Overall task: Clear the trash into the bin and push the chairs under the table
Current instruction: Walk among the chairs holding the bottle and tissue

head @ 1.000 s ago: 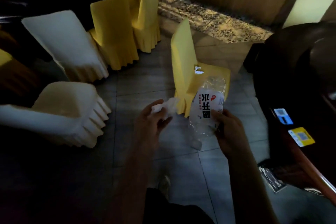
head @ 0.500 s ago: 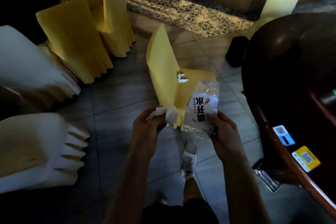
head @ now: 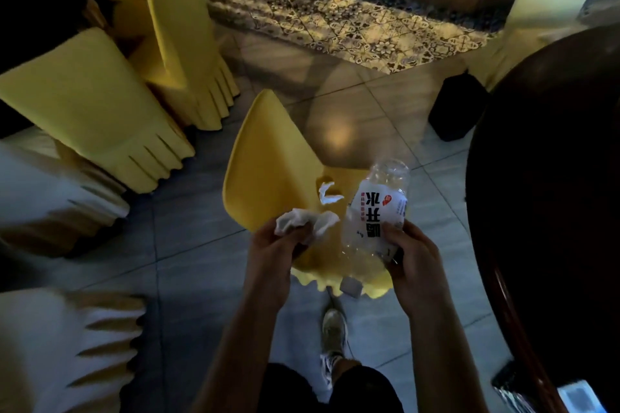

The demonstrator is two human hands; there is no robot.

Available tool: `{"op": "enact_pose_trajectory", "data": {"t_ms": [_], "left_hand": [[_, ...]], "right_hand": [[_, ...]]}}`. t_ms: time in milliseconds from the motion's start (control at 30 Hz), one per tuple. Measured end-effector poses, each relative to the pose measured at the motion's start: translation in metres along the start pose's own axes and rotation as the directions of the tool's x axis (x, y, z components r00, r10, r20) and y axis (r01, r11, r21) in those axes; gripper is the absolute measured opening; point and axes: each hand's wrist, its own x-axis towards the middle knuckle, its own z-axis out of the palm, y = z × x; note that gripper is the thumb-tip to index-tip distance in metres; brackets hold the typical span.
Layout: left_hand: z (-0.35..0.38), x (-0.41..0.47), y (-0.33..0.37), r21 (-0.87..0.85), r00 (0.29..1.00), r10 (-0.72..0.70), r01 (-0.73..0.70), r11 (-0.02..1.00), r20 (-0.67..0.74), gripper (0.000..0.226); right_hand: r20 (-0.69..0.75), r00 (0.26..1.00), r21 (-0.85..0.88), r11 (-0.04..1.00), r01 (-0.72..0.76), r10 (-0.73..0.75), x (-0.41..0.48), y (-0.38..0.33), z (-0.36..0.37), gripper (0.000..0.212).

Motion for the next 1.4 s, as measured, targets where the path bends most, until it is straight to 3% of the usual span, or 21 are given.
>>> {"op": "enact_pose_trajectory", "data": {"t_ms": [133, 267, 367, 533, 733, 833, 967, 1033, 1167, 1300, 1400], "left_hand": [[0.024, 0.065, -0.002, 0.056, 0.997, -0.065, 0.067, 0.996, -0.041, 0.032], [0.046, 0.135, -0.016, 0.212, 0.995, -0.094, 0.100, 0.972, -0.039, 0.022], [0.060, 0.194, -0.038, 0.383, 0.994, -0.111, 0.109, 0.917, -0.016, 0.028], [0.070, 0.276, -0.101, 0.577, 0.984, -0.174, 0.169, 0.799, -0.047, 0.011], [0.074, 0.358, -0.180, 0.836, 0.981, -0.194, 0.096, 0.541, 0.013, 0.022], [0.074, 0.396, -0.217, 0.902, 0.980, -0.105, -0.108, 0.418, 0.167, 0.029], [0.070, 0.441, -0.262, 0.936, 0.923, -0.159, -0.346, 0.059, 0.351, 0.030], [0.071, 0.450, -0.276, 0.911, 0.903, -0.137, -0.413, -0.014, 0.407, 0.034], [0.076, 0.452, -0.280, 0.898, 0.887, -0.141, -0.434, 0.066, 0.439, 0.034], [0.089, 0.446, -0.258, 0.937, 0.921, -0.176, -0.337, 0.093, 0.349, 0.026], [0.103, 0.431, -0.237, 0.948, 0.948, -0.184, -0.214, 0.237, 0.260, 0.010]], "right_hand": [[-0.042, 0.995, -0.022, 0.996, -0.088, 0.087, 0.063, -0.004, 0.003, 0.024], [-0.092, 0.987, -0.025, 0.990, -0.136, 0.134, 0.123, 0.005, 0.000, 0.021], [-0.141, 0.974, -0.023, 0.983, -0.181, 0.176, 0.170, 0.019, -0.003, 0.023], [-0.221, 0.959, -0.085, 0.976, -0.201, 0.179, 0.245, 0.050, -0.011, 0.017], [-0.264, 0.949, -0.117, 0.970, -0.211, 0.175, 0.307, 0.097, -0.031, 0.019], [-0.270, 0.951, -0.149, 0.968, -0.200, 0.154, 0.335, 0.119, -0.047, 0.020], [-0.292, 0.945, -0.179, 0.962, -0.206, 0.148, 0.362, 0.138, -0.063, 0.029], [-0.300, 0.939, -0.137, 0.966, -0.218, 0.169, 0.372, 0.142, -0.070, 0.034], [-0.323, 0.933, -0.160, 0.963, -0.218, 0.157, 0.380, 0.137, -0.078, 0.014], [-0.325, 0.931, -0.119, 0.970, -0.213, 0.165, 0.371, 0.125, -0.078, 0.029], [-0.299, 0.941, -0.103, 0.975, -0.199, 0.161, 0.362, 0.112, -0.074, 0.026]]}}
